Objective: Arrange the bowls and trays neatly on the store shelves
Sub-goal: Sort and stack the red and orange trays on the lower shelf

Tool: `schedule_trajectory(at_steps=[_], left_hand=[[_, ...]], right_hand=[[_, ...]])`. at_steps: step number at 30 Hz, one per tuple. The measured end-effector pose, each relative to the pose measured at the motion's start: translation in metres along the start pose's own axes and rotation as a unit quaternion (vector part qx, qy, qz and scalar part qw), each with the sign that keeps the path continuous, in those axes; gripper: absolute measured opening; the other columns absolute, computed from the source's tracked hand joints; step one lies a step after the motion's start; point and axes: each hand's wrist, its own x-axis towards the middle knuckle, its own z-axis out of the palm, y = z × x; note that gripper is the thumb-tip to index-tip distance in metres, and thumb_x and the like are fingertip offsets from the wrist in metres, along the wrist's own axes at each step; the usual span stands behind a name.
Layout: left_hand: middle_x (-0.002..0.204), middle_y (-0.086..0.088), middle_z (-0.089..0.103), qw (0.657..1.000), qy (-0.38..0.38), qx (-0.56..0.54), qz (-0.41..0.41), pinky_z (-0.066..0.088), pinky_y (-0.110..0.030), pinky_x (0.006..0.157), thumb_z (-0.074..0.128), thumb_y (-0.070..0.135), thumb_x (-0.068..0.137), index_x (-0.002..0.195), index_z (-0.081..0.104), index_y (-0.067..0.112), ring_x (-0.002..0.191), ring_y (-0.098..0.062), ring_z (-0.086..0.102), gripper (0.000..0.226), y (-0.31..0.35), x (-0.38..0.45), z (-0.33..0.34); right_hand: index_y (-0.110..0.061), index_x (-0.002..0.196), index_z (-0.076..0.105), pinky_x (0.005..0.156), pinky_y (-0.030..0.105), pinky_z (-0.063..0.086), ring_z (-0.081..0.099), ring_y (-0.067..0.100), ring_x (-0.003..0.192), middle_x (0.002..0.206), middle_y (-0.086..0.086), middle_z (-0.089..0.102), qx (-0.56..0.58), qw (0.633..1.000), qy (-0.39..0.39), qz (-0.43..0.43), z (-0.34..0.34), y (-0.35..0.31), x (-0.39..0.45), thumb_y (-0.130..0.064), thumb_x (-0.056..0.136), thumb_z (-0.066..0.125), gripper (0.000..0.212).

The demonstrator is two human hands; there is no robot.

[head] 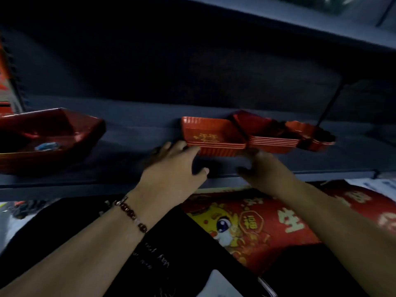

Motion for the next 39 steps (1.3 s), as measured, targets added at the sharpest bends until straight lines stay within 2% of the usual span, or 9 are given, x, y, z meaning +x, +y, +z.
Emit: schedule_trajectory(at_steps=[6, 12, 18, 22, 27, 31, 33, 36, 39], left_hand=[[0.140, 0.009, 0.042, 0.998, -0.002, -0.046, 0.037, 0.035, -0.040, 0.104, 0.048, 0.056, 0.090, 0.135, 0.044, 0.033, 0.129, -0.019, 0.034, 0.051, 0.070, 0.041, 0.049], [0.144, 0.011, 0.041, 0.998, -0.024, -0.064, 0.016, 0.038, -0.039, 0.103, 0.047, 0.062, 0.088, 0.139, 0.044, 0.033, 0.130, -0.017, 0.038, 0.059, 0.085, 0.065, 0.086], [0.136, 0.010, 0.048, 0.998, -0.001, -0.060, 0.015, 0.042, -0.041, 0.098, 0.052, 0.056, 0.088, 0.133, 0.051, 0.030, 0.125, -0.017, 0.043, 0.052, 0.070, 0.075, 0.099], [0.136, 0.012, 0.049, 0.997, -0.008, -0.077, 0.010, 0.043, -0.038, 0.097, 0.049, 0.053, 0.091, 0.133, 0.052, 0.031, 0.124, -0.014, 0.044, 0.047, 0.055, 0.068, 0.106], [0.139, 0.015, 0.048, 0.996, -0.012, -0.087, -0.013, 0.041, -0.033, 0.098, 0.047, 0.051, 0.093, 0.132, 0.053, 0.033, 0.126, -0.011, 0.044, 0.044, 0.036, 0.054, 0.098], [0.138, 0.013, 0.049, 0.988, 0.002, -0.147, -0.038, 0.042, -0.034, 0.097, 0.045, 0.051, 0.094, 0.134, 0.052, 0.033, 0.122, -0.012, 0.048, 0.044, 0.036, 0.041, 0.076], [0.131, 0.011, 0.054, 0.957, -0.018, -0.264, -0.116, 0.041, -0.031, 0.093, 0.044, 0.055, 0.094, 0.133, 0.052, 0.035, 0.116, -0.012, 0.051, 0.044, 0.034, 0.031, 0.064], [0.111, 0.011, 0.064, 0.859, -0.042, -0.458, -0.225, 0.046, -0.036, 0.093, 0.041, 0.077, 0.082, 0.106, 0.060, 0.041, 0.103, -0.014, 0.060, 0.048, 0.029, 0.021, 0.055], [0.100, -0.001, 0.068, 0.762, -0.057, -0.570, -0.302, 0.053, -0.034, 0.081, 0.050, 0.054, 0.092, 0.099, 0.060, 0.030, 0.092, -0.019, 0.066, 0.026, 0.027, 0.006, 0.046]], right_hand=[[-0.016, 0.141, 0.042, 0.094, 0.035, 0.042, 0.049, 0.032, 0.122, 0.141, 0.012, 0.044, 0.018, 0.989, 0.124, 0.079, -0.008, 0.081, 0.017, -0.022, 0.089, 0.060, 0.056], [-0.015, 0.128, 0.049, 0.085, 0.042, 0.048, 0.058, 0.035, 0.105, 0.127, 0.014, 0.052, 0.022, 0.980, 0.183, 0.068, -0.021, 0.123, 0.058, -0.020, 0.090, 0.054, 0.039], [-0.006, 0.117, 0.056, 0.064, 0.025, 0.043, 0.061, 0.022, 0.081, 0.108, 0.012, 0.064, -0.020, 0.993, 0.081, 0.086, -0.019, 0.136, 0.116, -0.017, 0.098, 0.044, 0.025], [-0.010, 0.106, 0.056, 0.056, 0.026, 0.041, 0.052, 0.012, 0.062, 0.083, 0.005, 0.060, -0.056, 0.985, 0.117, 0.113, -0.015, 0.134, 0.125, -0.020, 0.099, 0.042, 0.019], [-0.017, 0.099, 0.066, 0.062, 0.034, 0.047, 0.064, 0.026, 0.076, 0.093, 0.009, 0.066, -0.044, 0.975, 0.218, -0.019, -0.021, 0.117, 0.084, -0.026, 0.098, 0.045, 0.023], [-0.017, 0.112, 0.066, 0.070, 0.038, 0.052, 0.063, 0.027, 0.089, 0.107, 0.008, 0.063, -0.023, 0.974, 0.210, -0.082, -0.013, 0.093, 0.030, -0.025, 0.093, 0.052, 0.025], [-0.016, 0.111, 0.066, 0.069, 0.043, 0.054, 0.063, 0.026, 0.089, 0.106, 0.006, 0.063, -0.018, 0.974, 0.194, -0.119, -0.004, 0.075, -0.001, -0.025, 0.092, 0.051, 0.026], [-0.015, 0.110, 0.068, 0.071, 0.043, 0.054, 0.063, 0.028, 0.092, 0.105, 0.004, 0.063, 0.021, 0.975, 0.175, -0.134, 0.015, 0.052, -0.036, -0.021, 0.091, 0.058, 0.023], [-0.021, 0.116, 0.066, 0.080, 0.040, 0.054, 0.058, 0.018, 0.104, 0.116, -0.004, 0.061, 0.057, 0.975, 0.186, -0.108, 0.031, 0.025, -0.067, -0.029, 0.093, 0.057, 0.026]])
